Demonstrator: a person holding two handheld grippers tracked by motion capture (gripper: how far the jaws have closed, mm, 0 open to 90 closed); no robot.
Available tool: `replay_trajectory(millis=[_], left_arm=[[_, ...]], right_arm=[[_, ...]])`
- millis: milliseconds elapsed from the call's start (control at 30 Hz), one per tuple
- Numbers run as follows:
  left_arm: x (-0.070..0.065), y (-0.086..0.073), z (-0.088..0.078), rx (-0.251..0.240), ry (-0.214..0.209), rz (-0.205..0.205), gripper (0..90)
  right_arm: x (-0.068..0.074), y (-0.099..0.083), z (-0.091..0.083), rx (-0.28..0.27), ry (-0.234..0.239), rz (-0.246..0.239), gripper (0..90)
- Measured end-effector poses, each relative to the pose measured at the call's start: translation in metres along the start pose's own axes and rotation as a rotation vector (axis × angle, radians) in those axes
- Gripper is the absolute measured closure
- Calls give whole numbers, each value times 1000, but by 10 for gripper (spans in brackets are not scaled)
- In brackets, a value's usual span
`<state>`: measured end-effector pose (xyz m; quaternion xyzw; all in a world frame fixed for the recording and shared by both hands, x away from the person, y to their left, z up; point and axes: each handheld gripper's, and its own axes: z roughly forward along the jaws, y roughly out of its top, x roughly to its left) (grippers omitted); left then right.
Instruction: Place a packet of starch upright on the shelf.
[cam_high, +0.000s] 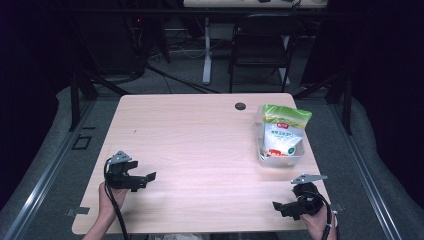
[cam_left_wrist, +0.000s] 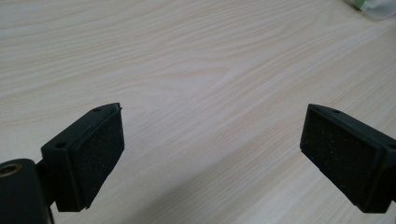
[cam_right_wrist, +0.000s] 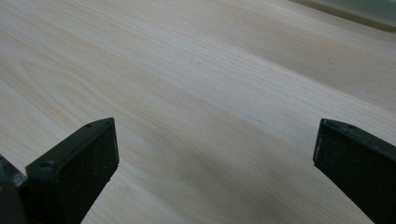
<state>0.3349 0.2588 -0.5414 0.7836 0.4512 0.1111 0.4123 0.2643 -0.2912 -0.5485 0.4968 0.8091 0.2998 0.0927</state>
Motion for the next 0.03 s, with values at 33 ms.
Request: replay_trajectory(millis=[33], left_arm=[[0, 0, 0, 0, 1, 2, 63]], right_arm=[[-1, 0, 0, -11, 7, 5, 0]])
